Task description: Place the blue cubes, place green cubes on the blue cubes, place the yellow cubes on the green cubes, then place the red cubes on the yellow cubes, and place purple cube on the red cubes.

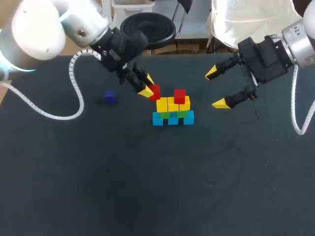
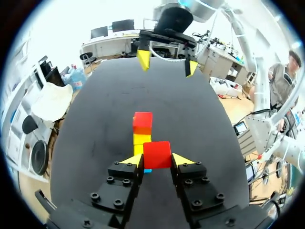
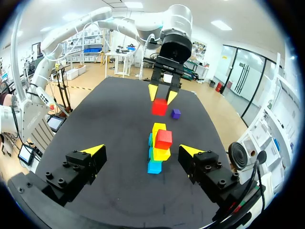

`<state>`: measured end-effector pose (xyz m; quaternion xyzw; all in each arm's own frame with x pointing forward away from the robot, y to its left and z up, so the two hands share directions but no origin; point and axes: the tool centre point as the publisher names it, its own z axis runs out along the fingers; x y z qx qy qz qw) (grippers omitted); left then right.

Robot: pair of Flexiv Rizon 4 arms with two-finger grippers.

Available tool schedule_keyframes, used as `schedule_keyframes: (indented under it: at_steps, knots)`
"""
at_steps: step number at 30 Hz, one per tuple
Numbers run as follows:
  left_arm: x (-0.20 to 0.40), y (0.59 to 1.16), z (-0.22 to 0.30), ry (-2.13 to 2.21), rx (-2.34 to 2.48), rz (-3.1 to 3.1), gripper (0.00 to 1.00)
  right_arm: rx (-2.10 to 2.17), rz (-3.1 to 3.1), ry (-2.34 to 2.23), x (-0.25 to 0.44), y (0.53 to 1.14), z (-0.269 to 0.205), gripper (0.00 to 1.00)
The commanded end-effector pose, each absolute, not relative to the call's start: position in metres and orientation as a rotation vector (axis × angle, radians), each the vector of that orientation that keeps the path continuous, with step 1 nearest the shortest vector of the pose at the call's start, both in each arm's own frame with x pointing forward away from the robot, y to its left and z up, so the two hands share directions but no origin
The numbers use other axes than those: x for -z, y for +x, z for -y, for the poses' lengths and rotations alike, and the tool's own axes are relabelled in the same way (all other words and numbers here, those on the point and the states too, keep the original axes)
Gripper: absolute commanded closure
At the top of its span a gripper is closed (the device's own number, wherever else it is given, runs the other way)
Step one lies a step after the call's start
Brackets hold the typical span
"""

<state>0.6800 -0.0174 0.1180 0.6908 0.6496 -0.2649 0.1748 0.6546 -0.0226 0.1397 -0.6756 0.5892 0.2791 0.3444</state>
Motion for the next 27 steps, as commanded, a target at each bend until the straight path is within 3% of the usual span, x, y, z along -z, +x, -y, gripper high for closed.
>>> schedule_keyframes:
  at_steps: [1, 27]
  knots:
    - [-0.1147, 0.6858, 0.0324, 1.999, 0.754, -1.843, 1.00, -0.726, -1.528, -1.754, -0.1392, 0.6548, 0.0226, 0.00]
    - [-0.1097, 0.6846, 0.0326, 1.971, 0.740, -1.874, 1.00, -0.726, -1.528, -1.754, -0.1392, 0.6548, 0.0226, 0.00]
